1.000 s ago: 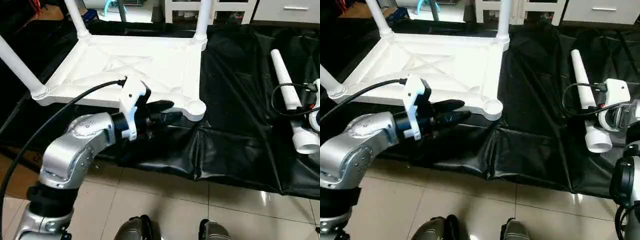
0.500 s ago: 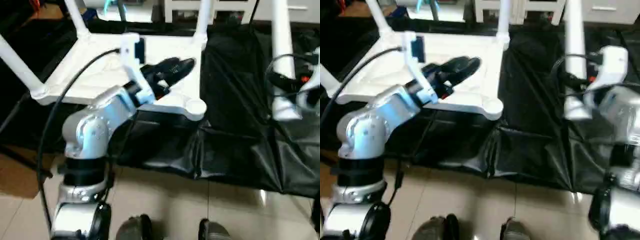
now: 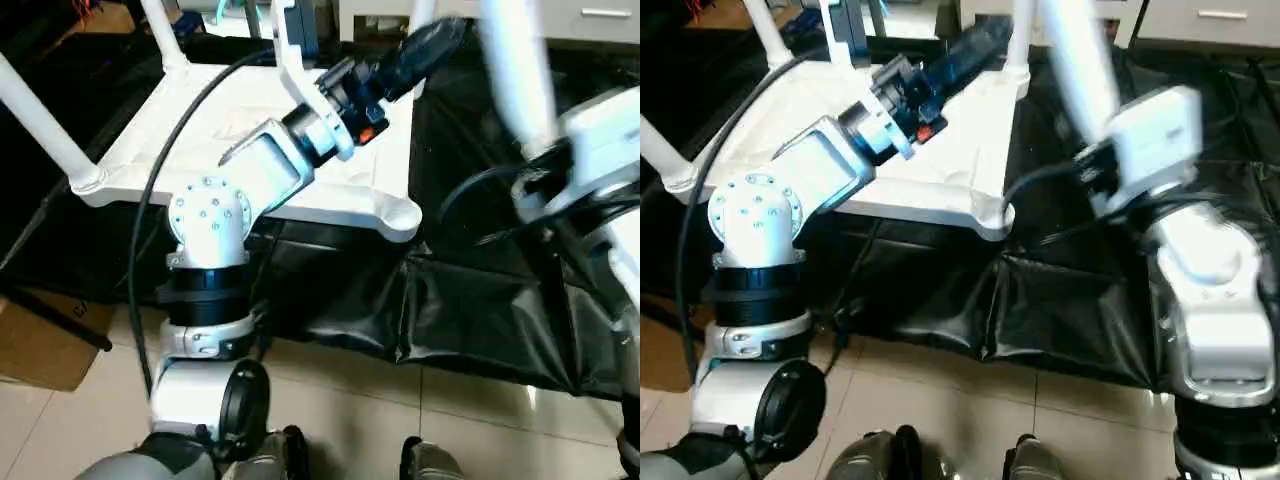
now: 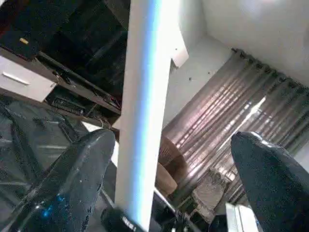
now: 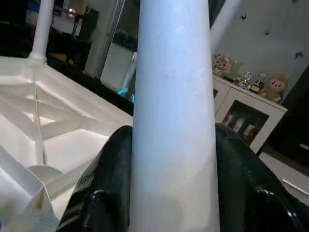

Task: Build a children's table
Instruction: Pick table leg

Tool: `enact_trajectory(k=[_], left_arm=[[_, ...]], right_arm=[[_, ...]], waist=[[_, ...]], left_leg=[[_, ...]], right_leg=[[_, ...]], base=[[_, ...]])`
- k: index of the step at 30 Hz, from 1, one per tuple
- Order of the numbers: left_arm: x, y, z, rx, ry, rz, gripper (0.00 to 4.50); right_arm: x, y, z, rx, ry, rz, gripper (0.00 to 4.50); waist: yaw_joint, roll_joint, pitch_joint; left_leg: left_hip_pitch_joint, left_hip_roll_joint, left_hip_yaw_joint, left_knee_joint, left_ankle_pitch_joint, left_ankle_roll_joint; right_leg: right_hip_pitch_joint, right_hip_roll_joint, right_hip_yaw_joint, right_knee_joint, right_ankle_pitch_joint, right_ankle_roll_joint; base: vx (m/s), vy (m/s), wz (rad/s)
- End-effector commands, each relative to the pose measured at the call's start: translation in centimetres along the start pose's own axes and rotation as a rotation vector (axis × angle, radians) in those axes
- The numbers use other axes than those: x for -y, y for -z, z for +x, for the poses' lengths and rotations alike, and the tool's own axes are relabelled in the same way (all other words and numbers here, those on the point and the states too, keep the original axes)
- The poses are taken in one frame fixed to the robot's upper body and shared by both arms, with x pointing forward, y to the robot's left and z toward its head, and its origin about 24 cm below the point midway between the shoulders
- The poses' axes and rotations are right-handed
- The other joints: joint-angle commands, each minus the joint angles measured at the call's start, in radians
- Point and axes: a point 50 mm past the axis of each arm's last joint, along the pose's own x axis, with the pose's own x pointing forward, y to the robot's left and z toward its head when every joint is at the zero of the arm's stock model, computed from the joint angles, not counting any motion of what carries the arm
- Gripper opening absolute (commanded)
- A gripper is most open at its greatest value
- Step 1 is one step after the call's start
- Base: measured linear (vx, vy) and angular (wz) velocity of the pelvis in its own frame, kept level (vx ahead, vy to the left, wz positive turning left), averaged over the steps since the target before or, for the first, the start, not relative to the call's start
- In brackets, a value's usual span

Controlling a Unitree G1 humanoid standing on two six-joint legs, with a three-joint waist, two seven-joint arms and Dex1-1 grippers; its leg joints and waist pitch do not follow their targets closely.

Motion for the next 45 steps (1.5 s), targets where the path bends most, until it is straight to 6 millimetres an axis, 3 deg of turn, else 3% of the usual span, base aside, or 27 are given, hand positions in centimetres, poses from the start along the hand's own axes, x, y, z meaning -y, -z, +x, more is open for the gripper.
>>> enact_trajectory(k=[1, 7, 9, 16, 17, 20, 31, 45], left_arm=[[-0.3, -0.4, 0.0, 0.015, -0.033, 0.009, 4.50], [-1.5, -0.8, -0.2, 0.046, -0.142, 0.113, 4.50], [-1.9, -1.0, -0.2, 0.062, -0.174, 0.138, 4.50], [-2.1, -1.8, -0.2, 0.129, -0.187, 0.102, 4.50], [-2.1, -1.8, -0.2, 0.130, -0.186, 0.098, 4.22], [-2.0, -2.0, -0.1, 0.163, -0.161, 0.035, 4.12], [-2.1, -1.9, -0.3, 0.166, -0.158, -0.041, 3.12], [-2.4, -2.0, -0.2, 0.188, -0.183, -0.085, 1.99]], right_arm=[[-0.6, -1.1, -0.2, 0.054, -0.032, -0.047, 1.84], [-2.6, -1.6, -0.1, 0.062, -0.157, -0.118, 1.84], [-3.1, -1.5, -0.1, 0.058, -0.177, -0.132, 1.84], [-3.8, -1.0, -0.1, 0.025, -0.209, -0.199, 1.84], [-3.8, -1.0, -0.1, 0.024, -0.207, -0.202, 1.84], [-3.8, -0.6, -0.1, 0.003, -0.206, -0.281, 1.84], [-3.2, 0.1, -0.1, -0.035, -0.155, -0.485, 1.84], [-2.8, 0.3, 0.0, -0.045, -0.103, -0.580, 1.84]], waist=[[-0.003, -0.030, -0.089], [-0.007, -0.032, -0.089], [-0.010, -0.029, -0.086], [-0.013, -0.027, -0.084], [-0.014, -0.026, -0.083], [-0.015, -0.027, -0.084], [-0.020, -0.026, -0.079], [-0.021, -0.020, -0.081]], left_leg=[[0.039, 0.028, -0.026, -0.057, -0.176, 0.105], [0.038, 0.030, -0.027, -0.054, -0.145, 0.144], [0.039, 0.033, -0.028, -0.056, -0.159, 0.134], [0.044, 0.034, -0.029, -0.062, -0.210, 0.102], [0.043, 0.033, -0.029, -0.062, -0.212, 0.100], [0.042, 0.032, -0.029, -0.060, -0.205, 0.099], [0.042, 0.032, -0.029, -0.060, -0.214, 0.115], [0.043, 0.033, -0.029, -0.061, -0.223, 0.113]], right_leg=[[0.050, -0.013, 0.013, -0.069, -0.191, -0.182], [0.055, -0.013, 0.011, -0.064, -0.149, -0.203], [0.055, -0.015, 0.013, -0.065, -0.165, -0.190], [0.052, -0.015, 0.014, -0.067, -0.193, -0.199], [0.052, -0.015, 0.013, -0.067, -0.193, -0.200], [0.053, -0.016, 0.013, -0.065, -0.180, -0.204], [0.052, -0.014, 0.013, -0.068, -0.184, -0.205], [0.054, -0.013, 0.012, -0.066, -0.166, -0.213]], base=[[0.000, 0.000, 0.00], [0.000, 0.000, 0.00], [0.000, 0.000, 0.00], [0.000, 0.000, 0.00], [0.000, 0.000, 0.00], [0.000, 0.000, 0.00], [0.000, 0.000, 0.00], [0.000, 0.000, 0.00]])
